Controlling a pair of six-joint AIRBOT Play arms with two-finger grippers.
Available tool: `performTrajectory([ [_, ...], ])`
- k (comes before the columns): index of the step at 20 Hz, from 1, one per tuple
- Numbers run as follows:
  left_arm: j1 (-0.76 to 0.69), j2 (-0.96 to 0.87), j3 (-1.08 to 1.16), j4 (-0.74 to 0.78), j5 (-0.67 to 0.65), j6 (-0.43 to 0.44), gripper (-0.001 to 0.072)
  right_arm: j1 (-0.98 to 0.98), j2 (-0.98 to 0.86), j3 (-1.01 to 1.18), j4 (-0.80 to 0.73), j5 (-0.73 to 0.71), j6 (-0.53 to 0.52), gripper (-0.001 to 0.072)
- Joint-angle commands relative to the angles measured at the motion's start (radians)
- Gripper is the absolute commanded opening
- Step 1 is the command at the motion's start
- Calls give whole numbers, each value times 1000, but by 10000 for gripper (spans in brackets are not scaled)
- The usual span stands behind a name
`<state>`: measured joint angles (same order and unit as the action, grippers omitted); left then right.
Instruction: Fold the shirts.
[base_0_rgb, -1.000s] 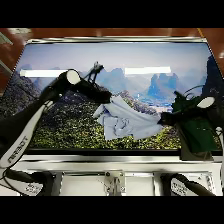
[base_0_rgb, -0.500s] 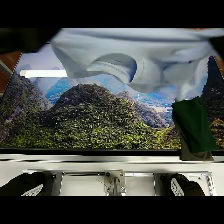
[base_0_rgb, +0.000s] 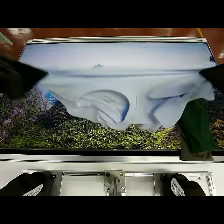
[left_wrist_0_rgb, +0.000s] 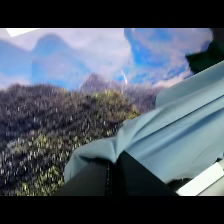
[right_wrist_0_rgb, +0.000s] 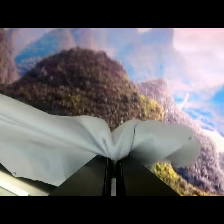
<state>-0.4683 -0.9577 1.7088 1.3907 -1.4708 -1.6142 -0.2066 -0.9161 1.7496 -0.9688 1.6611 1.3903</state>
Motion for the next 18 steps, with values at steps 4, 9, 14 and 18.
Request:
performTrajectory([
  [4, 0, 4, -401, 10, -27, -47, 39, 227, -322, -64, -132, -156, -69, 70],
  [9, 0, 4, -656, -90, 77, -83, 39, 368, -675, -65, -148, -397, -72, 70],
  [14, 0, -32, -795, -192, 304, -82, 39, 394, -888, -65, -130, -375, -21, 225],
  [18, 3, -89, -795, -197, 388, -81, 39, 320, -819, -48, -168, -214, -41, 665],
])
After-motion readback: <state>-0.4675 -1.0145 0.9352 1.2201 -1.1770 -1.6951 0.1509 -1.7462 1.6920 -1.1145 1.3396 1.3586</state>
